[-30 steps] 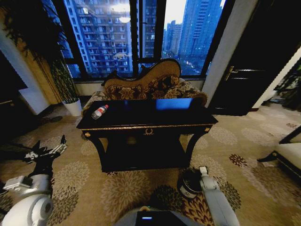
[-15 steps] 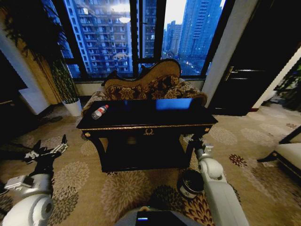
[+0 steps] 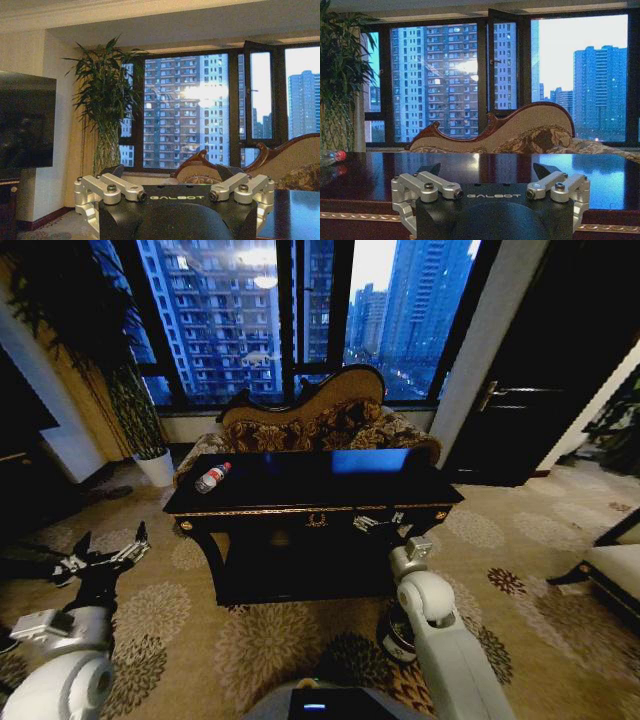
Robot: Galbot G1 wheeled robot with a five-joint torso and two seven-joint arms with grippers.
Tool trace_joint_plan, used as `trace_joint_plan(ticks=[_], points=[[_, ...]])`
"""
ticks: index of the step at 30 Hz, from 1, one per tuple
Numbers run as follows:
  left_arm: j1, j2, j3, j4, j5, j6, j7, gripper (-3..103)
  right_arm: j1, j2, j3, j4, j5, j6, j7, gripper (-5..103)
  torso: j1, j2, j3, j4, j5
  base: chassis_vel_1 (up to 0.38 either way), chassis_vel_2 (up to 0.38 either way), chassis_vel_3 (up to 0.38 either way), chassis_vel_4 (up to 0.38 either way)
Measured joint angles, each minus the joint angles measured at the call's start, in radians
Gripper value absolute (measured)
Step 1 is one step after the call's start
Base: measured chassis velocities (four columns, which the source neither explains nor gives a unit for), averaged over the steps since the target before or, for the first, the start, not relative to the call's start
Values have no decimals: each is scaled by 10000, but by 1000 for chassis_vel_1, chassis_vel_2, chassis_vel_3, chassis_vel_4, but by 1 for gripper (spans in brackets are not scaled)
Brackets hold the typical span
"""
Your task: Move to the front of the table and place the trash on the table into the trash bin.
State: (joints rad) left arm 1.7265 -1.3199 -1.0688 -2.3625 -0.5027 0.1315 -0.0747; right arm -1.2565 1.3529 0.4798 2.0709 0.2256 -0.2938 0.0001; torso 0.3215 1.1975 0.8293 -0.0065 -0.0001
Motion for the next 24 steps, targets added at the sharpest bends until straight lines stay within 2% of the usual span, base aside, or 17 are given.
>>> trace_joint_plan(ticks=[9, 24], points=[[-40, 41, 97, -79, 24, 243, 0, 100, -32, -74, 114, -105, -26, 28, 0, 100, 0, 1, 0, -1, 0, 0, 0, 0, 0], [-27, 57, 103, -41, 45, 249, -12, 100, 76, -116, 112, -297, -14, 35, -1, 100, 1, 0, 0, 0, 0, -51, 43, 62, -53]])
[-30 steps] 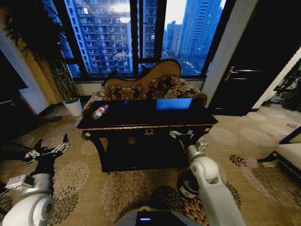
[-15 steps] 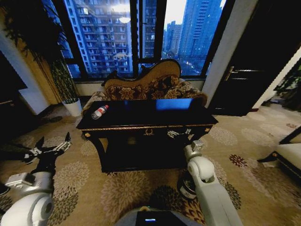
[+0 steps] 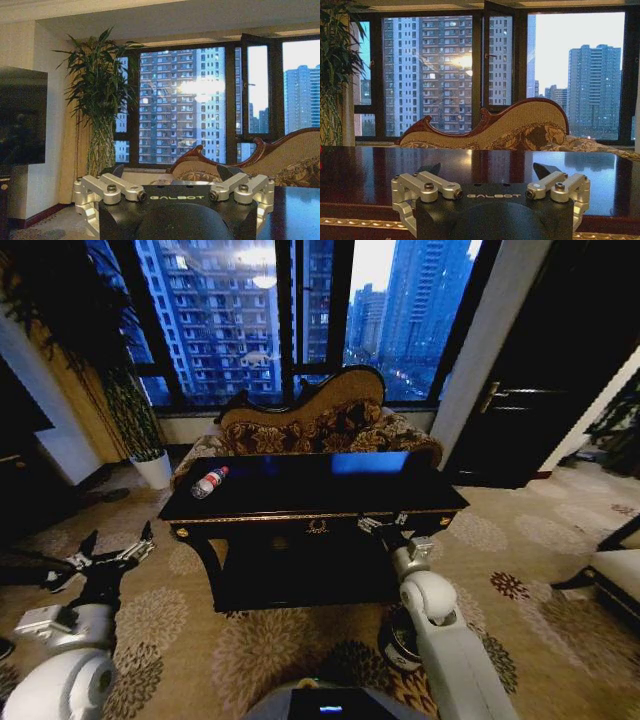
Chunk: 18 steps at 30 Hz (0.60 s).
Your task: Move to the front of the table and place the trash on the table into the trash bin.
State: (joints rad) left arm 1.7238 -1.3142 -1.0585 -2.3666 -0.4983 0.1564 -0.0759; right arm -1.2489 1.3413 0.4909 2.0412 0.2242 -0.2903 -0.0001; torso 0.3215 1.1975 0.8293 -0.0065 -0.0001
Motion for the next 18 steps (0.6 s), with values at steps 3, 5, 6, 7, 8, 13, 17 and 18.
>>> trace_joint_plan(ticks=[3, 5, 6, 7, 8, 13, 17, 18], points=[[2, -1, 0, 9, 0, -4, 0, 100, 5, -1, -13, -22, 0, 0, 0, 100, 0, 0, 0, 0, 0, -64, 76, 70, -77], [2, 2, 0, 25, 0, -8, 0, 100, 12, 0, -20, -35, -1, 0, 0, 100, -1, 0, 0, -1, 0, -80, 68, 77, -83], [0, 5, 0, 36, 0, -8, 0, 100, 14, -1, -24, -39, -1, 0, 0, 100, 0, 0, 0, 0, 0, -78, 80, 77, -67], [-5, 11, 0, 50, 0, -10, 0, 100, 16, -5, -24, -49, -1, 0, 0, 100, 0, 0, 0, 0, 0, -78, 81, 93, -67], [-9, 13, 1, 60, 0, -11, 0, 100, 19, -6, -24, -65, -1, 0, 0, 100, -1, 0, 0, -1, 0, -84, 81, 101, -76], [-17, 21, 6, 75, -1, -11, 0, 100, 18, -14, -6, -105, 0, 0, 0, 100, -1, 0, 0, 1, 0, -100, 88, 103, -91], [-27, 19, 17, 85, -1, -12, 10, 100, 4, -7, 4, -114, 0, 0, 0, 100, 0, 0, 0, -1, 0, -113, 105, 113, -116], [-27, 19, 17, 85, -1, -12, 10, 100, 4, -7, 4, -114, 0, 0, 0, 100, 0, 0, 0, -1, 0, -123, 104, 115, -121]])
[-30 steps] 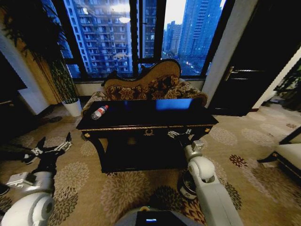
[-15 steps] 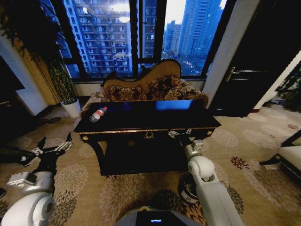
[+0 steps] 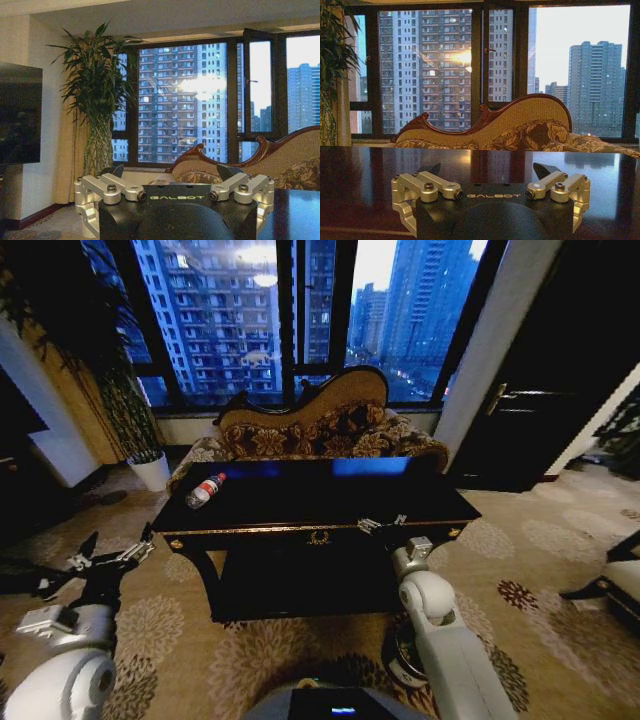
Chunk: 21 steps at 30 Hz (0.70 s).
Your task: Move to the front of the table and place the trash on the table into the trash bin.
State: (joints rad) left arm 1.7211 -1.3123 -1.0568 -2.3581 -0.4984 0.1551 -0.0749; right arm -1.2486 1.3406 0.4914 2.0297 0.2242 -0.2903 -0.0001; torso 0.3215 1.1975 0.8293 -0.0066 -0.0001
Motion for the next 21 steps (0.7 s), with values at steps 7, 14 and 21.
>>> trace_joint_plan(ticks=[7, 14, 21], points=[[-2, -35, 29, 7, 9, -4, 17, 100, -9, 0, 10, -9, -2, 3, 0, 100, 0, -1, 0, 0, 0, -122, 119, 123, -128], [-9, -53, 64, 20, 32, -9, 18, 100, -16, 3, 18, -10, -10, 4, 0, 100, 0, 0, -1, 0, 0, -110, 130, 111, -125], [-21, -64, 67, 21, 33, -9, 21, 100, -35, -6, 39, -10, -22, 21, 0, 100, 1, 0, 0, 0, 0, -137, 128, 130, -134]])
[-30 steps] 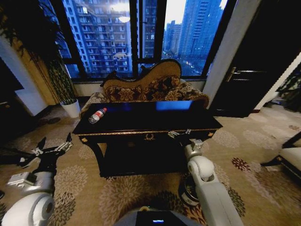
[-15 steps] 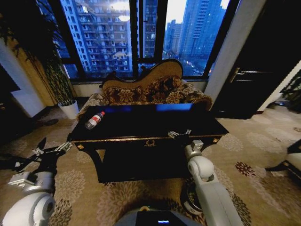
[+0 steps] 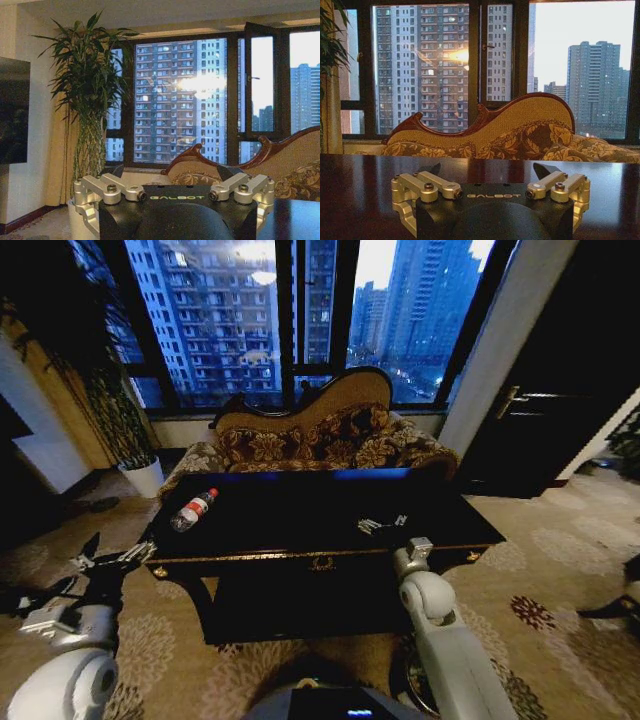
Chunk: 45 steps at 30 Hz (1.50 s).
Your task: Move to the front of the table and place the trash on the table into the trash bin.
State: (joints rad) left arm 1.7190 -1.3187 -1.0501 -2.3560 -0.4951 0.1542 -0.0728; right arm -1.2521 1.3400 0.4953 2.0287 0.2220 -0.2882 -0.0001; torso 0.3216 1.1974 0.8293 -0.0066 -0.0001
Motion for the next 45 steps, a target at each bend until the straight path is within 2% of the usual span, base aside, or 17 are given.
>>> trace_joint_plan(ticks=[8, 10, 11, 13, 14, 16, 20, 22, 24, 27, 28, 30, 32, 37, 39, 40, 45], points=[[27, 76, -36, 4, -3, 40, -3, 100, -23, 6, 44, -30, -35, 52, 0, 100, 5, -3, 1, 0, -1, -67, 80, 77, -68], [8, 242, -181, -100, -68, 638, -48, 100, -23, 35, 42, -47, -49, 55, 0, 100, 2, -2, 0, 0, -1, 0, 0, 0, 0], [8, 242, -181, -100, -68, 638, -48, 100, -23, 35, 42, -47, -49, 55, 0, 100, 2, -2, 0, 0, -1, 0, 0, 0, 0], [-262, 585, -486, -97, -384, 1538, -72, 100, -36, 55, 40, -57, -55, 60, 0, 100, -5, 2, -2, 4, 0, 0, 0, 0, 0], [-262, 585, -486, -97, -384, 1538, -72, 100, -36, 55, 40, -57, -55, 60, 0, 100, -5, 2, -2, 4, 0, 0, 0, 0, 0], [-852, 1198, -723, 401, -822, 2080, -101, 100, -75, 58, 97, -98, -64, 81, 0, 100, -6, 3, -2, 2, -1, 0, 0, 0, 0], [-1466, 1921, -777, 1012, -1384, 2434, -117, 100, -100, 47, 202, -156, -65, 122, 0, 100, -4, 2, -1, -3, -2, 0, 0, 0, 0], [-2029, 2748, -543, 1651, -1873, 2825, -64, 100, -104, 11, 286, -218, -64, 132, 0, 100, 1, -1, 1, -1, -5, 0, 0, 0, 0], [-2161, 2958, -457, 1795, -1990, 2984, -40, 100, -102, 5, 297, -228, -63, 132, 0, 100, 2, 0, 1, -3, -4, 0, 0, 0, 0], [-2747, 3850, 41, 2221, -2644, 4188, -28, 100, -86, 11, 338, -318, -71, 136, 0, 100, 1, 0, 0, 0, -2, 0, 0, 0, 0], [-2747, 3850, 41, 2221, -2644, 4188, -28, 100, -86, 11, 338, -318, -71, 136, 0, 100, 1, 0, 0, 0, -2, 0, 0, 0, 0], [-3092, 4339, 427, 2467, -3030, 4698, 108, 100, -84, 73, 344, -405, -150, 153, 0, 100, 0, 0, 0, -1, 0, 0, 0, 0, 0], [-3287, 4603, 649, 2594, -3319, 4885, 414, 100, -85, 113, 346, -443, -204, 164, 0, 100, 0, 0, 1, 0, 0, 0, 0, 0, 0], [-3747, 4882, 1171, 2895, -3794, 5105, 500, 100, -95, 143, 359, -463, -236, 170, 0, 100, 1, 0, 0, 0, -2, 0, 0, 0, 0], [-3890, 4943, 1353, 2978, -4015, 5361, 433, 100, -98, 144, 391, -474, -238, 171, 0, 100, 1, 0, 1, 0, -1, 0, 0, 0, 0], [-3952, 4961, 1503, 2990, -4180, 5562, 103, 100, -110, 142, 428, -495, -241, 176, 0, 100, 1, 0, 0, 1, -1, 0, 0, 0, 0], [-4019, 4941, 1581, 3033, -4387, 5639, -95, 100, -137, 141, 472, -589, -282, 230, 0, 100, 0, 0, 0, 0, 1, 0, 0, 0, 0]])
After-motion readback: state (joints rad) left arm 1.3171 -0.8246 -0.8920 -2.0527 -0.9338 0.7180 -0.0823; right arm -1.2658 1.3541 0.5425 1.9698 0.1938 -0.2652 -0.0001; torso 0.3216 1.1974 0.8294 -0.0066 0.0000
